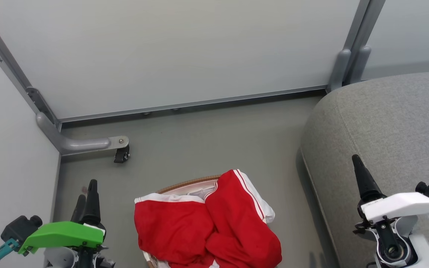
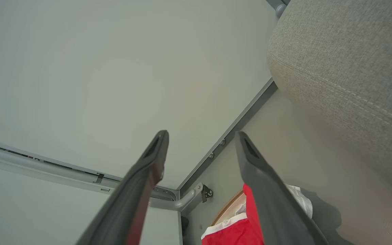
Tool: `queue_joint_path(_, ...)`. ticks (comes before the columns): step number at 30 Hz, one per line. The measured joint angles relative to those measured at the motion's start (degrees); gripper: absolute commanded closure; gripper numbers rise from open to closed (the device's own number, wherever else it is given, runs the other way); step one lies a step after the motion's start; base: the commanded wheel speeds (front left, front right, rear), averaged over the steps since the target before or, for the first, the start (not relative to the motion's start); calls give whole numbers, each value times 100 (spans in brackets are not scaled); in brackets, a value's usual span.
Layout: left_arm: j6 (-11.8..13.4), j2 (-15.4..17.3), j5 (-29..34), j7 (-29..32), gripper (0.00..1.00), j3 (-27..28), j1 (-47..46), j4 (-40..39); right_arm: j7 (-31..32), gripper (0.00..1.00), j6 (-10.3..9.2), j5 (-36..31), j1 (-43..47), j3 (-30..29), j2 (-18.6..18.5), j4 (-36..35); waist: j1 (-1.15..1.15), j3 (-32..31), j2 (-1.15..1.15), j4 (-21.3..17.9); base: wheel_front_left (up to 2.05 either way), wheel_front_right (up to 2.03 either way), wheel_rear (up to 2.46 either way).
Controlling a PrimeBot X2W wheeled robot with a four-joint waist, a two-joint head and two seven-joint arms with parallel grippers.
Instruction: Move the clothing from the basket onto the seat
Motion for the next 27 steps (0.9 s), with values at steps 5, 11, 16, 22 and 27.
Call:
queue_joint_path(5,44,37,468,-109,0,-85,-60,68,-104,0,0,-468,-93,97,-49,65,0,9,0,7,0,0,0)
queue_joint_path(11,55,80,961,-227,0,-158,-99,156,-232,0,0,-978,-133,220,-110,132,0,-10,0,8,0,0,0)
queue_joint_path(16,73,114,1354,-328,0,-236,-107,231,-325,0,0,-1359,-148,283,-142,171,0,-21,0,7,0,0,0)
queue_joint_path(22,99,157,1845,-434,0,-310,-140,261,-434,0,0,-1826,-205,398,-160,205,0,-17,0,8,0,0,0)
queue_joint_path(27,124,157,2195,-527,0,-371,-164,293,-519,0,0,-2204,-249,467,-162,214,0,-9,0,5,0,0,0)
